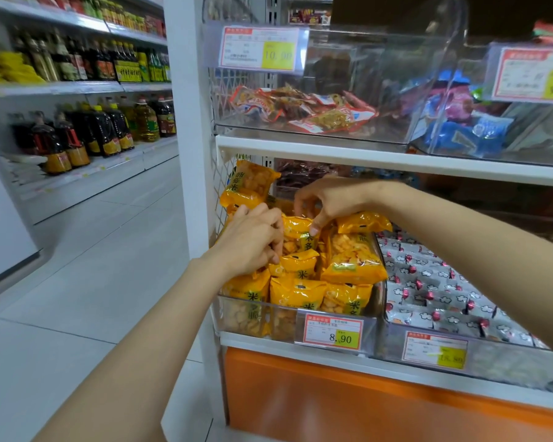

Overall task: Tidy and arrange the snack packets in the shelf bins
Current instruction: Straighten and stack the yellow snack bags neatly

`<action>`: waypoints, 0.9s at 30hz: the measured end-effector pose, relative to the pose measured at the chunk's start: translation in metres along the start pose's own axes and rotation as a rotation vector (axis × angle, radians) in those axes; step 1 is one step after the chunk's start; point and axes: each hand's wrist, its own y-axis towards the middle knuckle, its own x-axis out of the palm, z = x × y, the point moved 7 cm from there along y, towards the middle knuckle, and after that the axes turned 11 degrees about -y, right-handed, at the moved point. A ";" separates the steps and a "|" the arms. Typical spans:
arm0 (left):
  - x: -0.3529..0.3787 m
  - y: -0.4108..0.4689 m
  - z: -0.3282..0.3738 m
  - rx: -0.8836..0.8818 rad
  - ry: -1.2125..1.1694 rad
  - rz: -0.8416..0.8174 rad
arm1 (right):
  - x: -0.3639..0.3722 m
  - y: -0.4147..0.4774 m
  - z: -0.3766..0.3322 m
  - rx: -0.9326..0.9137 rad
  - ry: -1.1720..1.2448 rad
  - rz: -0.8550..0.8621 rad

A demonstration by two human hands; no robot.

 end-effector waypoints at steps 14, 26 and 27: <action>0.007 0.009 -0.007 -0.053 -0.033 -0.030 | 0.019 0.008 -0.007 -0.014 -0.042 0.025; 0.009 0.014 -0.002 -0.085 0.011 -0.090 | 0.017 -0.015 -0.007 0.038 -0.149 0.076; 0.009 0.014 -0.002 -0.087 0.014 -0.085 | 0.016 -0.025 -0.007 0.054 -0.191 0.149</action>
